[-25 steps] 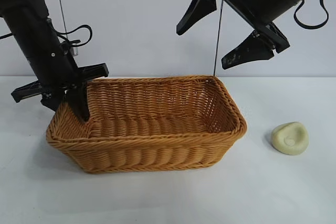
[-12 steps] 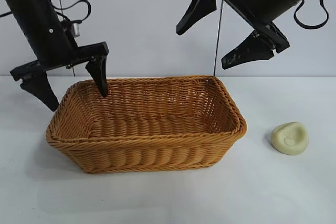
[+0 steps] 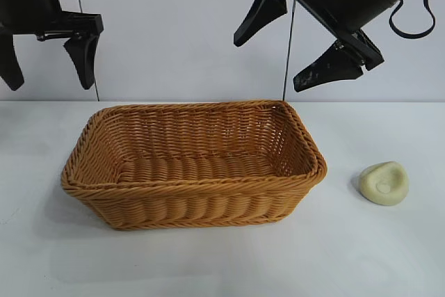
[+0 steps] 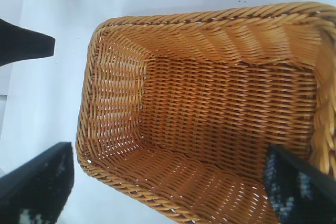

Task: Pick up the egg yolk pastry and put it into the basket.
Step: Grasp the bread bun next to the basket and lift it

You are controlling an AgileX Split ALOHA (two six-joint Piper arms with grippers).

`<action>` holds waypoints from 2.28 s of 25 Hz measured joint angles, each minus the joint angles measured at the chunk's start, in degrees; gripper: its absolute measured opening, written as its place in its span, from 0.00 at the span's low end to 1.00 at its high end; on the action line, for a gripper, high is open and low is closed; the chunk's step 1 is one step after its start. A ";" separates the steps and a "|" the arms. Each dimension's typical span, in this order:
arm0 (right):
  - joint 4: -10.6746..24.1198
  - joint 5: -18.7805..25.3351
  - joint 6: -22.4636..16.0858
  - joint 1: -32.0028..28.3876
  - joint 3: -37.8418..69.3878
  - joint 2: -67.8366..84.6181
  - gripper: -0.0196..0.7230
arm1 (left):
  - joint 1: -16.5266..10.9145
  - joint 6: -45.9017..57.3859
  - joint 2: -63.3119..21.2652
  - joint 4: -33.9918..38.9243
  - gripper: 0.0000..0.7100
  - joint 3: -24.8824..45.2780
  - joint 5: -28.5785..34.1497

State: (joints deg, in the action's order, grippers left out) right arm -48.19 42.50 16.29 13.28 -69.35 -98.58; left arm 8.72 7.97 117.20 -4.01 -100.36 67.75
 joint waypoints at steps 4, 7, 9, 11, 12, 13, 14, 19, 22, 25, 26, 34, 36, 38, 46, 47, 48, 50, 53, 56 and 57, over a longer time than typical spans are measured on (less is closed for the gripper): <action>0.00 0.00 0.00 0.00 0.00 0.00 0.96 | -4.65 -1.07 0.00 0.32 0.98 -0.06 1.35; 0.00 0.00 0.00 0.00 0.00 0.00 0.96 | -7.66 -1.55 -0.08 0.98 0.98 -0.06 1.41; 0.00 0.00 0.00 0.00 0.00 0.00 0.96 | -8.20 -1.91 -0.58 1.12 0.98 0.03 1.41; 0.00 0.00 0.00 0.00 0.00 0.00 0.96 | -8.20 -2.19 -1.96 0.92 0.98 0.69 1.41; 0.00 0.00 0.00 0.00 0.00 0.00 0.96 | -8.20 -2.41 -3.26 0.87 0.98 1.42 1.41; 0.00 0.00 0.00 0.00 0.00 0.00 0.96 | -8.20 -2.71 -4.97 0.87 0.98 2.37 1.41; 0.00 0.00 0.00 0.00 0.00 0.00 0.96 | -8.20 -2.83 -7.11 0.87 0.98 3.98 1.41; 0.00 0.00 0.00 0.00 0.00 0.00 0.96 | -8.02 -4.69 -21.10 0.69 0.98 17.44 1.41; 0.00 0.00 0.00 0.00 0.00 0.00 0.96 | -8.02 -5.80 -31.37 0.69 0.98 27.32 1.48; 0.00 0.00 0.00 0.00 0.00 0.00 0.96 | -8.02 -5.90 -42.40 0.69 0.98 36.12 1.56; 0.00 0.00 0.00 0.00 0.00 0.00 0.96 | -8.02 -5.90 -45.27 0.69 0.98 39.70 1.37; 0.00 0.00 0.00 0.00 0.00 0.00 0.96 | -8.02 -5.96 -69.09 0.69 0.98 62.22 -1.71; 0.00 0.00 0.00 0.00 0.00 0.00 0.96 | -8.02 -6.01 -74.73 0.69 0.98 67.29 -4.32; 0.00 0.00 0.00 0.00 0.00 0.00 0.96 | -8.02 -6.01 -80.50 0.69 0.98 70.42 -5.71; 0.00 0.40 0.00 0.00 0.00 0.00 0.96 | -8.02 -6.01 -96.66 0.69 0.98 71.58 -6.39; 0.11 0.56 0.00 0.00 0.00 0.00 0.96 | -8.02 -6.01 -98.36 0.69 0.98 71.57 -6.46; 0.25 0.76 0.00 0.00 0.00 0.00 0.96 | -8.02 -6.01 -100.52 0.69 0.98 71.57 -6.52; 1.08 1.32 0.00 0.00 0.00 0.00 0.96 | -8.02 -6.01 -105.24 0.69 0.98 71.57 -6.56; 3.47 1.95 -0.12 0.00 0.00 0.00 0.96 | -8.02 -6.01 -111.96 0.69 0.98 71.57 -6.51; 7.02 2.55 -1.51 0.00 -0.07 0.00 0.96 | -8.02 -6.01 -116.78 0.69 0.98 71.57 -6.51; 8.12 2.77 -2.32 0.00 -0.07 0.00 0.96 | -8.02 -6.08 -117.25 0.69 0.98 71.59 -6.51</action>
State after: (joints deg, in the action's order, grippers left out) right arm -40.08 45.27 13.97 13.28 -69.42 -98.58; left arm 0.69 1.89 -0.05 -3.32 -28.76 61.24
